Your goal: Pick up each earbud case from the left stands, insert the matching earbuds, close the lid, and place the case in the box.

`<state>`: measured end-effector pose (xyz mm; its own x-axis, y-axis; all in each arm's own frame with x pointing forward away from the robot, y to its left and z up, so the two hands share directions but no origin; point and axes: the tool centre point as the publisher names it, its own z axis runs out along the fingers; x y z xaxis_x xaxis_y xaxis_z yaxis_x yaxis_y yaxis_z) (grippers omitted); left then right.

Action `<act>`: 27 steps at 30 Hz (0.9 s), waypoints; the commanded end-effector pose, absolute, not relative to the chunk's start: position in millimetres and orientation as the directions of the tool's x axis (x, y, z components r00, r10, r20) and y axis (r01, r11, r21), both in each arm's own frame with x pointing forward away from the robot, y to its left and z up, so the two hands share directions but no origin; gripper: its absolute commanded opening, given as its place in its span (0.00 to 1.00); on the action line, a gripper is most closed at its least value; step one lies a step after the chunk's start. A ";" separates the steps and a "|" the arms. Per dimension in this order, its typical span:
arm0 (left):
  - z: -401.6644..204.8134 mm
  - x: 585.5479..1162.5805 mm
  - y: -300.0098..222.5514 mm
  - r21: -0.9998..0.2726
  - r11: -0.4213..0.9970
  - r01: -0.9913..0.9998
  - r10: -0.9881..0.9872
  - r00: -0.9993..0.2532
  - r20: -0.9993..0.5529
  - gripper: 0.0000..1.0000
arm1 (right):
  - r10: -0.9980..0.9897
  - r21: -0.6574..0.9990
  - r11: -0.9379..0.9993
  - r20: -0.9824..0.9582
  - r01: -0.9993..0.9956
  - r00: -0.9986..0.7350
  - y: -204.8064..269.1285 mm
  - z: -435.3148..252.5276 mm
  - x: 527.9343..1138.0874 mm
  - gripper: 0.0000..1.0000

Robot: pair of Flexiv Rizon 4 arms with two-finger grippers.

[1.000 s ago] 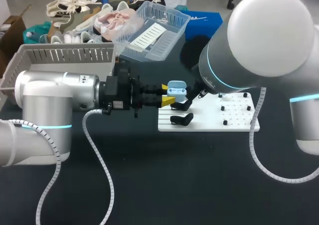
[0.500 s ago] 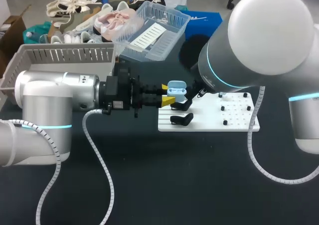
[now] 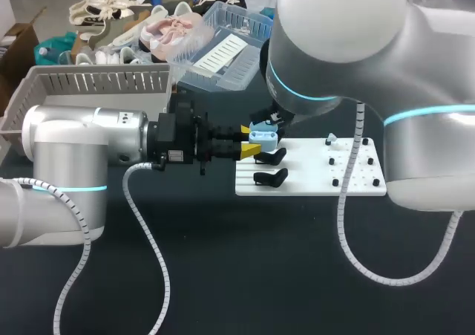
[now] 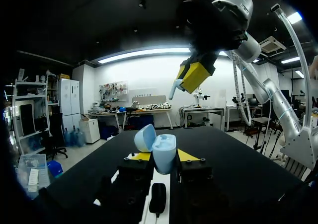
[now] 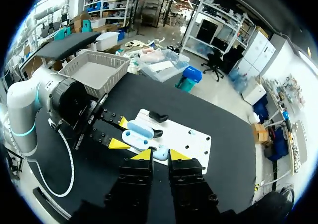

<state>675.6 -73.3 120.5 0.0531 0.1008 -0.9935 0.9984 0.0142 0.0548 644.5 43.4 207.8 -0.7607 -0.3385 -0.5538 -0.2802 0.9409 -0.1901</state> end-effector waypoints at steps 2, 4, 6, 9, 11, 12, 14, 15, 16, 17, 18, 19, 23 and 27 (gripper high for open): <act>120.4 674.6 -73.6 0.056 0.019 0.998 0.101 0.054 -0.993 0.00 | -0.335 -0.161 0.942 -0.441 -0.294 -0.833 59.6 209.6 656.2 0.00; 120.4 674.6 -73.6 0.056 0.019 0.998 0.101 0.054 -0.993 0.00 | -0.336 -0.161 0.942 -0.427 -0.295 -0.839 60.1 209.6 657.0 0.00; 120.4 674.6 -73.6 0.056 0.019 0.998 0.101 0.054 -0.993 0.00 | -0.332 -0.147 0.943 -0.417 -0.298 -0.846 61.2 209.7 657.0 0.00; 120.4 674.6 -73.6 0.056 0.019 0.998 0.101 0.054 -0.993 0.00 | -0.338 -0.147 0.941 -0.412 -0.305 -0.846 59.6 208.0 655.6 0.00; 120.4 674.6 -73.6 0.056 0.019 0.998 0.101 0.054 -0.993 0.00 | -0.338 -0.147 0.941 -0.412 -0.305 -0.846 59.6 208.0 655.6 0.00; 120.4 674.6 -73.6 0.056 0.019 0.998 0.101 0.054 -0.993 0.00 | -0.338 -0.147 0.941 -0.412 -0.305 -0.846 59.6 208.0 655.6 0.00; 120.4 674.6 -73.6 0.056 0.019 0.998 0.101 0.054 -0.993 0.00 | -0.338 -0.147 0.941 -0.412 -0.305 -0.846 59.6 208.0 655.6 0.00; 120.4 674.6 -73.6 0.056 0.019 0.998 0.101 0.054 -0.993 0.00 | -0.338 -0.147 0.941 -0.412 -0.305 -0.846 59.6 208.0 655.6 0.00; 120.4 674.6 -73.6 0.056 0.019 0.998 0.101 0.054 -0.993 0.00 | -0.338 -0.147 0.941 -0.412 -0.305 -0.846 59.6 208.0 655.6 0.00; 120.4 674.6 -73.6 0.056 0.019 0.998 0.101 0.054 -0.993 0.00 | -0.338 -0.147 0.941 -0.412 -0.305 -0.846 59.6 208.0 655.6 0.00; 120.4 674.6 -73.6 0.056 0.019 0.998 0.101 0.054 -0.993 0.00 | -0.338 -0.147 0.941 -0.412 -0.305 -0.846 59.6 208.0 655.6 0.00; 120.4 674.6 -73.6 0.056 0.019 0.998 0.101 0.054 -0.993 0.00 | -0.338 -0.147 0.941 -0.412 -0.305 -0.846 59.6 208.0 655.6 0.00; 120.4 674.6 -73.6 0.056 0.019 0.998 0.101 0.054 -0.993 0.00 | -0.338 -0.147 0.941 -0.412 -0.305 -0.846 59.6 208.0 655.6 0.00; 120.4 674.6 -73.6 0.056 0.019 0.998 0.101 0.054 -0.993 0.00 | -0.315 -0.151 0.949 -0.404 -0.277 -0.859 62.7 210.9 655.4 0.00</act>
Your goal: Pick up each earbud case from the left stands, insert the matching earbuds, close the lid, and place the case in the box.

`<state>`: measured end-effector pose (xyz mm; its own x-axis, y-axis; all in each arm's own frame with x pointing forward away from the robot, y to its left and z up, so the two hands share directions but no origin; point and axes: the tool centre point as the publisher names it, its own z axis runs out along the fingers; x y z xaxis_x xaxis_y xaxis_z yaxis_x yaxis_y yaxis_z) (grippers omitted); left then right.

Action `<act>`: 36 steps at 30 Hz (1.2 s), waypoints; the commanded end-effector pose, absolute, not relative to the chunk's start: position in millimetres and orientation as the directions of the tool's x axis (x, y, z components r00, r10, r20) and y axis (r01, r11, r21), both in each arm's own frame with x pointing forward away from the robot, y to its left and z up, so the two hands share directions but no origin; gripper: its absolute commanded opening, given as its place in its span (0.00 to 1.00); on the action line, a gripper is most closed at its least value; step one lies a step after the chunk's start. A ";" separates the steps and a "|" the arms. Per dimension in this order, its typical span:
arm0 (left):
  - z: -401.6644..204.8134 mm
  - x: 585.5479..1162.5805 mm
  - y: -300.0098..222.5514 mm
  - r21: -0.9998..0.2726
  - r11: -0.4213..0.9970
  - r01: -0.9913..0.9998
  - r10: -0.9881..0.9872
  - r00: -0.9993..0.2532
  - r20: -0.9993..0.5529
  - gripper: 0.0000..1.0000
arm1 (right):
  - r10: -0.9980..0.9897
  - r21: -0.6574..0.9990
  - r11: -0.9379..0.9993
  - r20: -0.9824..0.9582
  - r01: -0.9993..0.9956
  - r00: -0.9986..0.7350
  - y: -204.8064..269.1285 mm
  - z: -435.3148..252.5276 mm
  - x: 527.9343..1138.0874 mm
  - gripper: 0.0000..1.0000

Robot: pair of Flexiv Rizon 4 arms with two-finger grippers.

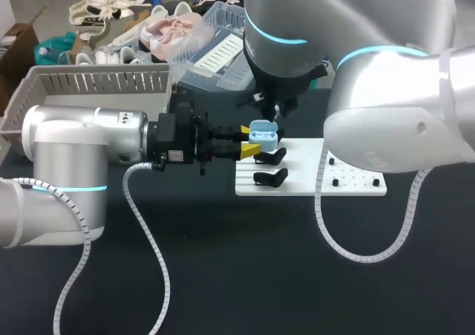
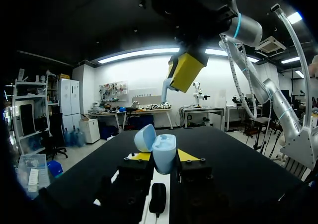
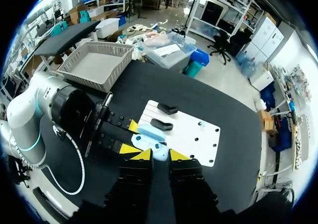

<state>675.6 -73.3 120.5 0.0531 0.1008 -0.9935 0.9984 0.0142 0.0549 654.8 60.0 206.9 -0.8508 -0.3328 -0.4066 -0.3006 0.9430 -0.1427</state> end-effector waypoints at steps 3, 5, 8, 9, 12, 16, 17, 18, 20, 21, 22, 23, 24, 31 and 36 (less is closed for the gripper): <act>120.4 674.6 -73.6 0.056 0.019 0.998 0.101 0.054 -0.993 0.00 | -0.255 -0.139 0.966 -0.396 -0.217 -0.882 63.0 217.0 655.4 0.00; 120.4 674.6 -73.6 0.056 0.019 0.998 0.101 0.054 -0.993 0.00 | -0.213 -0.143 0.975 -0.382 -0.170 -0.899 63.1 218.8 654.8 0.00; 120.4 674.6 -73.6 0.056 0.019 0.998 0.101 0.054 -0.993 0.00 | -0.165 -0.168 0.979 -0.336 -0.113 -0.927 63.2 219.8 651.5 0.00; 120.4 674.6 -73.6 0.056 0.019 0.998 0.101 0.054 -0.993 0.00 | -0.157 -0.179 0.978 -0.312 -0.104 -0.937 63.3 220.0 649.4 0.00; 120.4 674.6 -73.6 0.056 0.019 0.998 0.101 0.054 -0.993 0.00 | -0.107 -0.183 0.981 -0.259 -0.061 -0.960 64.0 220.5 645.0 0.00; 120.4 674.6 -73.6 0.056 0.019 0.998 0.101 0.054 -0.993 0.00 | -0.078 -0.162 0.986 -0.215 -0.044 -0.973 65.2 216.6 640.0 0.00; 120.4 674.6 -73.6 0.056 0.019 0.998 0.101 0.054 -0.993 0.00 | -0.078 -0.161 0.986 -0.217 -0.043 -0.973 65.5 215.8 639.2 0.00; 120.4 674.6 -73.6 0.056 0.019 0.998 0.101 0.054 -0.993 0.00 | -0.078 -0.161 0.986 -0.217 -0.043 -0.973 65.5 215.8 639.2 0.00; 120.4 674.6 -73.6 0.056 0.019 0.998 0.101 0.054 -0.993 0.00 | -0.078 -0.161 0.986 -0.217 -0.043 -0.973 65.5 215.8 639.2 0.00; 120.4 674.6 -73.6 0.056 0.019 0.998 0.101 0.054 -0.993 0.00 | -0.078 -0.161 0.986 -0.217 -0.043 -0.973 65.5 215.8 639.2 0.00; 120.4 674.6 -73.6 0.056 0.019 0.998 0.101 0.054 -0.993 0.00 | -0.078 -0.161 0.986 -0.217 -0.043 -0.973 65.5 215.8 639.2 0.00; 120.4 674.6 -73.6 0.056 0.019 0.998 0.101 0.054 -0.993 0.00 | -0.078 -0.161 0.986 -0.217 -0.043 -0.973 65.5 215.8 639.2 0.00; 120.4 674.6 -73.6 0.056 0.019 0.998 0.101 0.054 -0.993 0.00 | -0.078 -0.161 0.986 -0.217 -0.043 -0.973 65.5 215.8 639.2 0.00; 120.4 674.6 -73.6 0.056 0.019 0.998 0.101 0.054 -0.993 0.00 | -0.078 -0.161 0.986 -0.217 -0.043 -0.973 65.5 215.8 639.2 0.00; 120.4 674.6 -73.6 0.056 0.019 0.998 0.101 0.054 -0.993 0.00 | -0.078 -0.161 0.986 -0.217 -0.043 -0.973 65.5 215.8 639.2 0.00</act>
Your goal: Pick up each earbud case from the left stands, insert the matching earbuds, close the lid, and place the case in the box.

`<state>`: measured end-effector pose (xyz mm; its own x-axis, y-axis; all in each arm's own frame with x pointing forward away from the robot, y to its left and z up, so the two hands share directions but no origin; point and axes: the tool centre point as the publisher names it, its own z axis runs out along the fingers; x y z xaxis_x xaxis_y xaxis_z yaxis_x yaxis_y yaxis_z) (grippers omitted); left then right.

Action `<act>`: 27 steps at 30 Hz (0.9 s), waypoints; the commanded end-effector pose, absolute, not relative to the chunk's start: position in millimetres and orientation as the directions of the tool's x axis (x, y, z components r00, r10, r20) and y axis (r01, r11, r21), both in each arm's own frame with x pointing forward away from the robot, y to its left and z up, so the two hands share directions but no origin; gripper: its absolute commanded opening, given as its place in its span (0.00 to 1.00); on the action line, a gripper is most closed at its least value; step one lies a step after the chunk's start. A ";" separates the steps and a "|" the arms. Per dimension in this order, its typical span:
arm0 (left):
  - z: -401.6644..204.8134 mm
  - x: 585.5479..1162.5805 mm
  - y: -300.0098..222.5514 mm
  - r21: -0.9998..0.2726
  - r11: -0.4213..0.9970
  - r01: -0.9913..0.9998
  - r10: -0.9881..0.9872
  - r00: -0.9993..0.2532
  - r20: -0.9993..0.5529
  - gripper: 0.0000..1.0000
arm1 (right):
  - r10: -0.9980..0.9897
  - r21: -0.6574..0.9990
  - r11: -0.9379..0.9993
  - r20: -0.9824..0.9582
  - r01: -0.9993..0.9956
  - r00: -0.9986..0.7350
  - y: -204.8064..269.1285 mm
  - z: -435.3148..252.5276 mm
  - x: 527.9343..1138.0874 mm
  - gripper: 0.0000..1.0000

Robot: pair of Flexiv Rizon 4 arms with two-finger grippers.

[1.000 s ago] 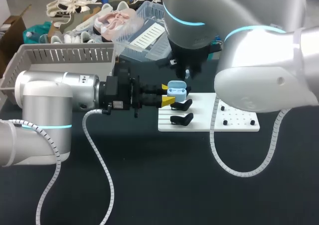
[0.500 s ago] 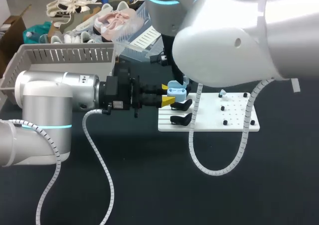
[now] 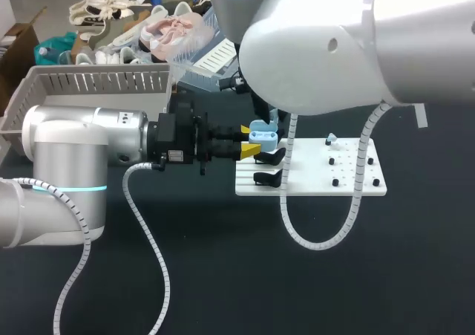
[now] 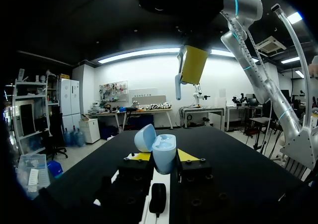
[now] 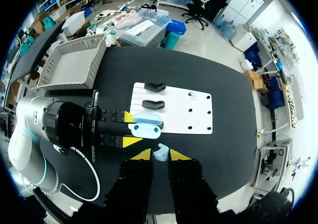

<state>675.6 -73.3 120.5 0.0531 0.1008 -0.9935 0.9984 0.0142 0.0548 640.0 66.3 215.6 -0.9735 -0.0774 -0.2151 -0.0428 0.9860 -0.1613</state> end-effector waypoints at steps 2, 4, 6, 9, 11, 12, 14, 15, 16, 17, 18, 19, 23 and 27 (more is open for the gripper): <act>120.4 674.6 -73.6 0.056 0.019 0.998 0.101 0.054 -0.993 0.00 | -0.031 -0.159 0.987 -0.223 0.005 -0.974 67.0 215.0 642.0 0.00; 120.4 674.6 -73.6 0.056 0.019 0.998 0.101 0.054 -0.993 0.00 | 0.013 -0.157 0.986 -0.215 0.048 -0.977 67.3 214.6 643.8 0.00; 120.4 674.6 -73.6 0.056 0.019 0.998 0.101 0.054 -0.993 0.00 | 0.070 -0.155 0.982 -0.207 0.103 -0.976 67.6 213.9 646.5 0.00; 120.4 674.6 -73.6 0.056 0.019 0.998 0.101 0.054 -0.993 0.00 | 0.113 -0.148 0.978 -0.201 0.144 -0.973 70.8 214.6 647.2 0.00; 120.4 674.6 -73.6 0.056 0.019 0.998 0.101 0.054 -0.993 0.00 | 0.114 -0.149 0.978 -0.200 0.145 -0.973 73.8 214.2 646.4 0.00; 120.4 674.6 -73.6 0.056 0.019 0.998 0.101 0.054 -0.993 0.00 | 0.112 -0.141 0.980 -0.200 0.142 -0.973 75.7 214.0 645.5 0.00; 120.4 674.6 -73.6 0.056 0.019 0.998 0.101 0.054 -0.993 0.00 | 0.115 -0.130 0.981 -0.191 0.142 -0.975 78.5 213.5 644.4 0.00; 120.4 674.6 -73.6 0.056 0.019 0.998 0.101 0.054 -0.993 0.00 | 0.111 -0.133 0.981 -0.194 0.139 -0.975 79.4 212.4 643.9 0.00; 120.4 674.6 -73.6 0.056 0.019 0.998 0.101 0.054 -0.993 0.00 | 0.116 -0.126 0.982 -0.189 0.141 -0.975 79.7 211.5 643.7 0.00; 120.4 674.6 -73.6 0.056 0.019 0.998 0.101 0.054 -0.993 0.00 | 0.119 -0.123 0.982 -0.185 0.143 -0.976 79.8 210.0 643.8 0.00; 120.4 674.6 -73.6 0.056 0.019 0.998 0.101 0.054 -0.993 0.00 | 0.119 -0.124 0.982 -0.184 0.143 -0.976 79.5 208.0 644.1 0.00; 120.4 674.6 -73.6 0.056 0.019 0.998 0.101 0.054 -0.993 0.00 | 0.119 -0.125 0.982 -0.184 0.144 -0.976 79.3 206.1 644.3 0.00; 120.4 674.6 -73.6 0.056 0.019 0.998 0.101 0.054 -0.993 0.00 | 0.131 -0.126 0.980 -0.182 0.155 -0.975 76.2 198.7 647.2 0.00; 120.4 674.6 -73.6 0.056 0.019 0.998 0.101 0.054 -0.993 0.00 | 0.138 -0.123 0.979 -0.185 0.162 -0.973 73.9 195.1 650.4 0.00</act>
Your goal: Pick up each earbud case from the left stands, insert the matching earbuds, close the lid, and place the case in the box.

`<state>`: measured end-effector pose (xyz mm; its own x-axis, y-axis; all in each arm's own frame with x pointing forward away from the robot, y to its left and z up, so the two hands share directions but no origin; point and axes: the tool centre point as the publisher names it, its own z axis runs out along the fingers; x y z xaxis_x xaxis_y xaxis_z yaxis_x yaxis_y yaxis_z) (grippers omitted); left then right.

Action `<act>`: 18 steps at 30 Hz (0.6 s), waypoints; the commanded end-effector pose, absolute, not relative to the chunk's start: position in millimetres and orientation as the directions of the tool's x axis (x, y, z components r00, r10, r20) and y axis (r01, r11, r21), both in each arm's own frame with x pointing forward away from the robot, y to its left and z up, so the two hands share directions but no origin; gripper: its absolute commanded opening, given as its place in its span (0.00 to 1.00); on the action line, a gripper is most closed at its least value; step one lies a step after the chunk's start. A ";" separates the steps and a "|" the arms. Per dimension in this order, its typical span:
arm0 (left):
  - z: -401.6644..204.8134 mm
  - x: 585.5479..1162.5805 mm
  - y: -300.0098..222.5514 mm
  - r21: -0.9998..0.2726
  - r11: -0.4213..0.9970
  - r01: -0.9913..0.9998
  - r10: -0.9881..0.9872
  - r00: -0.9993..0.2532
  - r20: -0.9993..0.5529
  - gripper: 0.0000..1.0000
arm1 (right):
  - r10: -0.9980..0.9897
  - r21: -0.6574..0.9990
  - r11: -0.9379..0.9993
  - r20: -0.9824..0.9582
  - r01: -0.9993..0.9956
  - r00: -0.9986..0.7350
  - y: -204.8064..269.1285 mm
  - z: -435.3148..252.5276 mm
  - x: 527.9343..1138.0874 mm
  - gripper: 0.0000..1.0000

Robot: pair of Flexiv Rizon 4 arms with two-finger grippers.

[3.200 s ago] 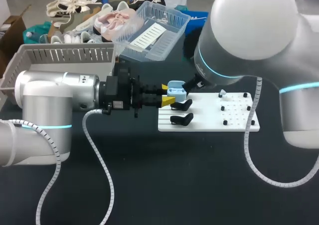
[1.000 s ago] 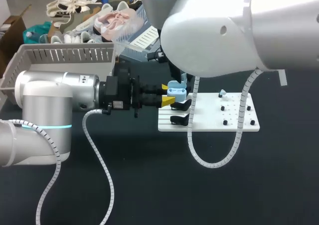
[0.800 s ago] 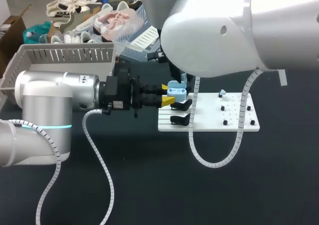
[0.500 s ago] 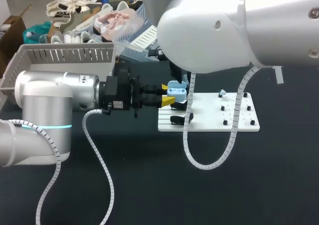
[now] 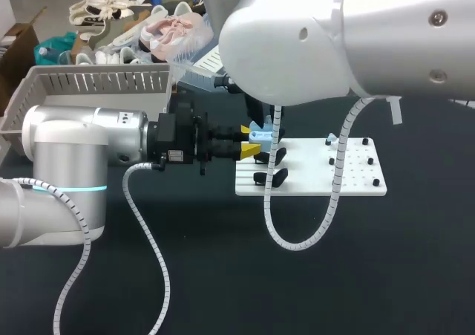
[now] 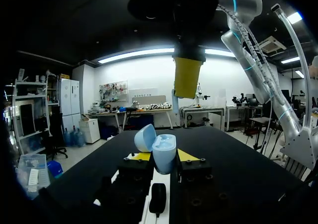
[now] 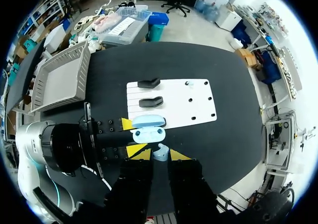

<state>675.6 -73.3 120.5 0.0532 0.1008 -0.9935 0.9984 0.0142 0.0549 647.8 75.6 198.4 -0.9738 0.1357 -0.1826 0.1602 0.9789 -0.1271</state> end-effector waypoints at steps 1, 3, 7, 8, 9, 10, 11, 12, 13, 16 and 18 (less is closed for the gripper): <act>120.4 674.6 -73.6 0.056 0.019 0.998 0.101 0.054 -0.993 0.00 | 0.137 -0.123 0.979 -0.186 0.162 -0.973 74.1 194.6 651.2 0.00; 120.4 674.6 -73.6 0.056 0.019 0.998 0.101 0.054 -0.993 0.00 | 0.137 -0.122 0.979 -0.188 0.161 -0.973 74.9 193.3 653.3 0.00; 120.4 674.6 -73.6 0.056 0.019 0.998 0.101 0.054 -0.993 0.00 | 0.134 -0.126 0.979 -0.190 0.159 -0.973 76.0 188.6 656.1 0.00; 120.4 674.6 -73.6 0.056 0.019 0.998 0.101 0.054 -0.993 0.00 | 0.134 -0.126 0.979 -0.189 0.160 -0.973 75.9 187.4 656.7 0.00; 120.4 674.6 -73.6 0.056 0.019 0.998 0.101 0.054 -0.993 0.00 | 0.135 -0.126 0.979 -0.189 0.161 -0.973 75.5 185.9 657.5 0.00; 120.4 674.6 -73.6 0.056 0.019 0.998 0.101 0.054 -0.993 0.00 | 0.137 -0.127 0.979 -0.189 0.162 -0.972 75.0 184.5 658.2 0.00; 120.4 674.6 -73.6 0.056 0.019 0.998 0.101 0.054 -0.993 0.00 | 0.139 -0.127 0.978 -0.189 0.164 -0.972 74.4 183.2 658.8 0.00; 120.4 674.6 -73.6 0.056 0.019 0.998 0.101 0.054 -0.993 0.00 | 0.142 -0.127 0.978 -0.189 0.168 -0.972 73.8 181.9 659.5 0.00; 120.4 674.6 -73.6 0.056 0.019 0.998 0.101 0.054 -0.993 0.00 | 0.144 -0.127 0.977 -0.188 0.170 -0.971 73.4 180.6 660.2 0.00; 120.4 674.6 -73.6 0.056 0.019 0.998 0.101 0.054 -0.993 0.00 | 0.148 -0.130 0.976 -0.188 0.174 -0.971 72.5 177.6 661.0 0.00; 120.4 674.6 -73.6 0.056 0.019 0.998 0.101 0.054 -0.993 0.00 | 0.151 -0.131 0.975 -0.187 0.177 -0.971 71.7 175.8 661.6 0.00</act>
